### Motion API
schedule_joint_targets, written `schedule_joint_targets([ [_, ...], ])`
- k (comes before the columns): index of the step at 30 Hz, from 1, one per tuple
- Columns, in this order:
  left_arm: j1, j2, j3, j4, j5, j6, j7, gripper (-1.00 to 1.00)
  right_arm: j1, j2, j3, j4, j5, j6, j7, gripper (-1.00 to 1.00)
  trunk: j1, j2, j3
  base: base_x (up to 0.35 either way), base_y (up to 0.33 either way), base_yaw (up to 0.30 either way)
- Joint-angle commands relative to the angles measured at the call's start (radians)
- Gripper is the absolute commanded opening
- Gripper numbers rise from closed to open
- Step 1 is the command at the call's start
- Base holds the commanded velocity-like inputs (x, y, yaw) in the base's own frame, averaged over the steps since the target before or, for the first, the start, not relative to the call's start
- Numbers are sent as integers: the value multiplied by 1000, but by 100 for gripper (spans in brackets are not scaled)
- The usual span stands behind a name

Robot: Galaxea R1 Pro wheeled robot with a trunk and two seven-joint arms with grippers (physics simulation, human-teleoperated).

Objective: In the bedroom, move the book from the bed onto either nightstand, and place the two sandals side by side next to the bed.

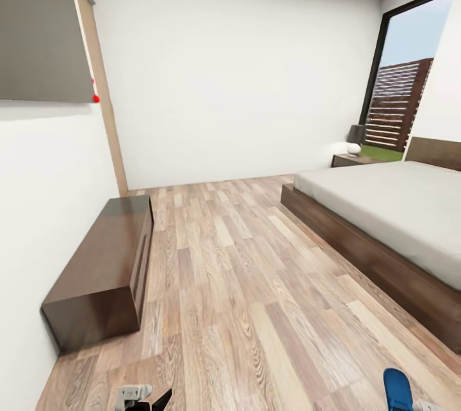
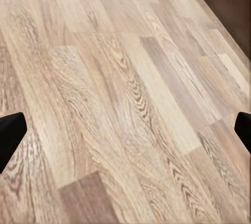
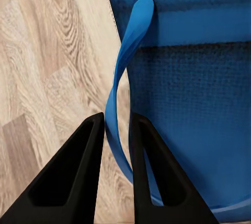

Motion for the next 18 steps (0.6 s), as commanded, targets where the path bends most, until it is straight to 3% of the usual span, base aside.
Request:
schedule_joint_targets([
  [1,-1,0,1,1,5,-1,-5,100,-2,0,8,3,-13,3,10,-100,0,0,-2,0,0,-259],
  [12,0,0,0,1,5,0,-5,100,-2,1,9,-9,-13,11,29,-100,0,0,-8,0,0,-258],
  [18,-1,0,-1,1,6,2,-6,100,-2,3,11,-13,-13,20,168,-100,0,0,-13,0,0,-245],
])
